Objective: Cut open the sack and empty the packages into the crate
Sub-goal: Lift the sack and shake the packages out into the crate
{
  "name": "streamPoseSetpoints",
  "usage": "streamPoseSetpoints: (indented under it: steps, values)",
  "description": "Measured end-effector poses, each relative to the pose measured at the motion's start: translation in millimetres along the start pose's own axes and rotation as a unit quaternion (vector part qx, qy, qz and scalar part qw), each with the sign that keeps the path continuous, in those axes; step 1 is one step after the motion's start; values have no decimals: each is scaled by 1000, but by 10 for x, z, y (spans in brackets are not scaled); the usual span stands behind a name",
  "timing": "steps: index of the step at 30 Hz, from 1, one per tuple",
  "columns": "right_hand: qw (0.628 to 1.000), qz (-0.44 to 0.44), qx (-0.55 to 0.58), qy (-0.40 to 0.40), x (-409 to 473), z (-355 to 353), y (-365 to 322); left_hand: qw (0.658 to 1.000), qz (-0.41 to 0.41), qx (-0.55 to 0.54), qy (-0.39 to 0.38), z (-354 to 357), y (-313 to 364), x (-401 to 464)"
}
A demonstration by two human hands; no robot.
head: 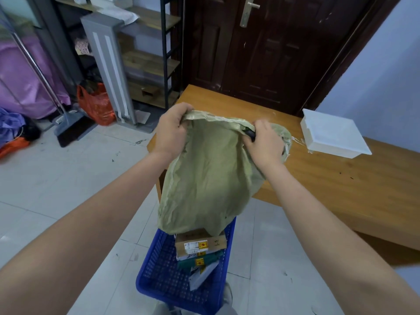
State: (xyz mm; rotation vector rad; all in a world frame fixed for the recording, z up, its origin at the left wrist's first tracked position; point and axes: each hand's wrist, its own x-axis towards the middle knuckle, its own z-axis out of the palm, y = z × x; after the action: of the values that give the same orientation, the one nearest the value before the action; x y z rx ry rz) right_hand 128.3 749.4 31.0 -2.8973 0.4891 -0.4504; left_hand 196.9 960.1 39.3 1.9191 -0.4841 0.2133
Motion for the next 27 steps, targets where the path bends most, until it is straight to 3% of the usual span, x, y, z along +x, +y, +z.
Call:
streamPoseSetpoints:
  steps: [2, 4, 7, 11, 19, 24, 27]
  values:
    - [981, 37, 3, -191, -25, 101, 30, 987, -79, 65, -125, 15, -93, -51]
    - [957, 57, 30, -282, -58, 137, 111, 970, -114, 99, -192, -17, -217, -76]
    - [975, 40, 69, -209, -72, 29, 159, 984, -89, 76, -137, -106, -198, -7]
    - [986, 1, -19, -163, 21, -243, 242, 993, -59, 68, -70, -233, -90, 186]
    - [995, -3, -99, -1, 127, -721, 360, 986, 24, 152, -62, -488, 165, 392]
    - [995, 15, -21, 92, 28, -935, 368, 985, 33, 165, -39, -618, 385, 308]
    - [989, 56, 102, 94, -49, -1041, 322, 996, -45, 68, -21, -604, 510, 193]
